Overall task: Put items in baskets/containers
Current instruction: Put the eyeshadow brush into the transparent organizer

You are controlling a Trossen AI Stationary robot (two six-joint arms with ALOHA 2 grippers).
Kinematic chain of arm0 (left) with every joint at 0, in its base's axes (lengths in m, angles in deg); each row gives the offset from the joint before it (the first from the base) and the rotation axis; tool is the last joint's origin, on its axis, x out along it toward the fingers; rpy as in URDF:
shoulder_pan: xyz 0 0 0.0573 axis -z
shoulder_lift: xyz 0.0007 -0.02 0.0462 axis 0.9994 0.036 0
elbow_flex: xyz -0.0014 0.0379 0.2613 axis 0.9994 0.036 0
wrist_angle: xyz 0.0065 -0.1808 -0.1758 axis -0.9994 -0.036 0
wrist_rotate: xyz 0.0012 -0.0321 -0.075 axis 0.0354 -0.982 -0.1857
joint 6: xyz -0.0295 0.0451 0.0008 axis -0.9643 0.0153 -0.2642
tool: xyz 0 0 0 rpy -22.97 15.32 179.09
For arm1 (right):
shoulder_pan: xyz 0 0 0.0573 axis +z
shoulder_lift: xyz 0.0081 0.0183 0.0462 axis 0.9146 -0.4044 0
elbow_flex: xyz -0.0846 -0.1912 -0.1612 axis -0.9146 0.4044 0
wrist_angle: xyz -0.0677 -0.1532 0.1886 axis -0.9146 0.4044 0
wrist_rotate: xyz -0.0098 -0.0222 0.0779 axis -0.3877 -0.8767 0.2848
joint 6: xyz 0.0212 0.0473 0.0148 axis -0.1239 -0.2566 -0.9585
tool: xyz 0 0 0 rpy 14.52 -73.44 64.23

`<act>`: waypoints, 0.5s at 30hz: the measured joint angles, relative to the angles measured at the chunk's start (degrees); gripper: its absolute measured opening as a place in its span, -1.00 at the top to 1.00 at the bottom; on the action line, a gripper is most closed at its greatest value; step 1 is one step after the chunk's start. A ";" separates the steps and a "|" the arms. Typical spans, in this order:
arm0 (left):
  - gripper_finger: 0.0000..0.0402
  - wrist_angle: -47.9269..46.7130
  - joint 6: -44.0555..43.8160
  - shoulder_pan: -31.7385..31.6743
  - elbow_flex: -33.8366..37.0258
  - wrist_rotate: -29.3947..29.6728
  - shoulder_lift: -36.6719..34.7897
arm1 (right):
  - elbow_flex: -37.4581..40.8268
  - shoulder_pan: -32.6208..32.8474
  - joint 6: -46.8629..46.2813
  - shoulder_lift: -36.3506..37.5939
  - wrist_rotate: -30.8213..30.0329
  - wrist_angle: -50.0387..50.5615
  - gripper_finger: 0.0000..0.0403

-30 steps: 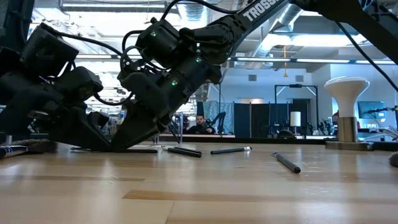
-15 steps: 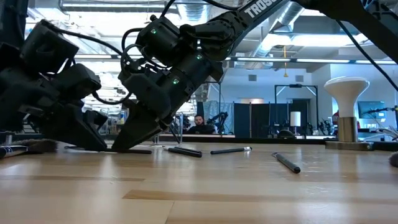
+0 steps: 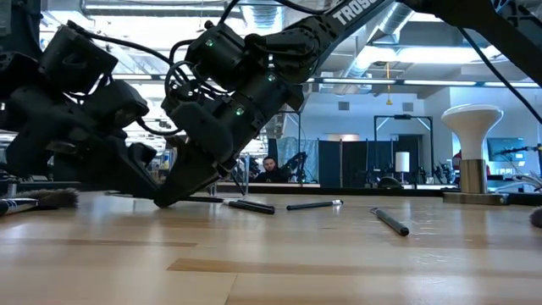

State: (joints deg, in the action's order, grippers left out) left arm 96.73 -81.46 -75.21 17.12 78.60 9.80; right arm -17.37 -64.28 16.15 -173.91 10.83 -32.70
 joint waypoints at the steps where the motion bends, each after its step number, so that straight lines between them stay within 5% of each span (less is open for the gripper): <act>1: 0.94 -0.06 0.00 -0.02 0.00 0.24 0.00 | 0.00 -0.04 0.00 0.00 -0.02 -0.02 0.69; 6: 0.94 -0.26 -0.36 -0.04 0.00 1.09 -0.04 | 0.02 -0.09 -0.26 0.00 -0.16 -0.17 0.93; 15: 0.73 0.12 -7.47 0.17 -0.04 1.33 -0.92 | 0.02 -0.09 -0.18 0.09 0.08 -0.16 0.97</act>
State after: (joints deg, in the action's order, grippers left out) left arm 96.85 -88.94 -75.03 17.08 79.93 8.88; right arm -17.35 -64.36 15.96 -173.83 10.91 -32.86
